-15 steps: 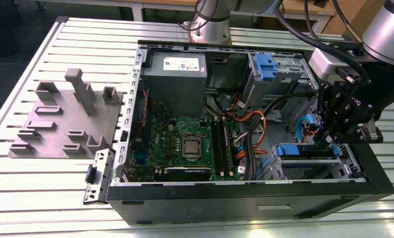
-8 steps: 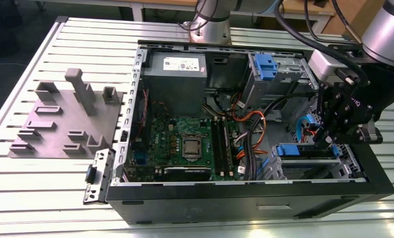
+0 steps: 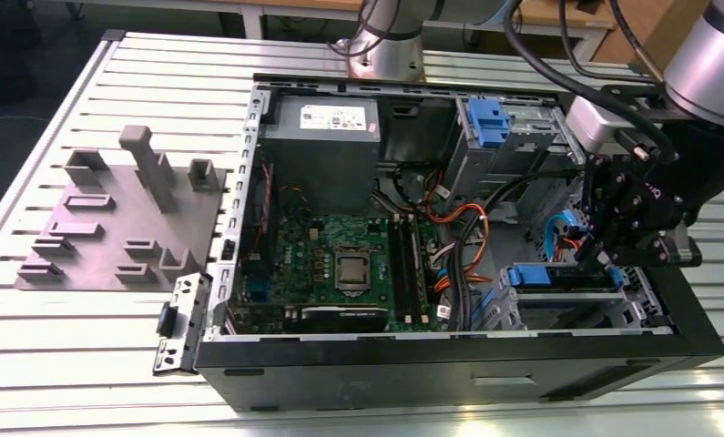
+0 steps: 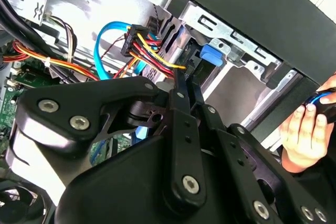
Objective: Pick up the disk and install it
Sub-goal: 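Insert the first disk wire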
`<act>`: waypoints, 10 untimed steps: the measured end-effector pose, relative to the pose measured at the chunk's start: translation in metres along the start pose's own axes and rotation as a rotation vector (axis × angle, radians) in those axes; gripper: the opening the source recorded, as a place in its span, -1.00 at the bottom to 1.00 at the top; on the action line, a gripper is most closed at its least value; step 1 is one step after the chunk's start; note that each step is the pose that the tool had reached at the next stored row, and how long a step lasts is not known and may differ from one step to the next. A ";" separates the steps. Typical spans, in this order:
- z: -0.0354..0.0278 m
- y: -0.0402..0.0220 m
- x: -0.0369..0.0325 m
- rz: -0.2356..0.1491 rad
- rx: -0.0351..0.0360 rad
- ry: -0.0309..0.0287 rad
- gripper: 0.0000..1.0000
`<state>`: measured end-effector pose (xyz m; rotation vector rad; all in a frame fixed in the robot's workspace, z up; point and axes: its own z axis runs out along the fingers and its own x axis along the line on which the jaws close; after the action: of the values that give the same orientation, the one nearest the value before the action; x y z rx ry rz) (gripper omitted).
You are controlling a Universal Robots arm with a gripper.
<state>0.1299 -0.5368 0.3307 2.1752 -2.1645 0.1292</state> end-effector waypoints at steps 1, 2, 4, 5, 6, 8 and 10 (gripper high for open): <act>0.0006 0.0000 0.0001 0.000 0.0000 -0.0006 -0.66; 0.0013 0.0001 0.0003 0.000 0.0000 -0.0011 -0.66; 0.0028 0.0001 0.0005 0.000 0.0001 -0.0020 -0.66; 0.0031 0.0001 0.0006 0.000 0.0001 -0.0022 -0.66; 0.0032 0.0001 0.0006 0.000 0.0001 -0.0023 -0.66; 0.0033 0.0001 0.0006 0.000 0.0000 -0.0026 -0.66; 0.0034 0.0001 0.0006 0.000 0.0000 -0.0028 -0.66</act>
<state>0.1298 -0.5378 0.3274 2.1765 -2.1662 0.1263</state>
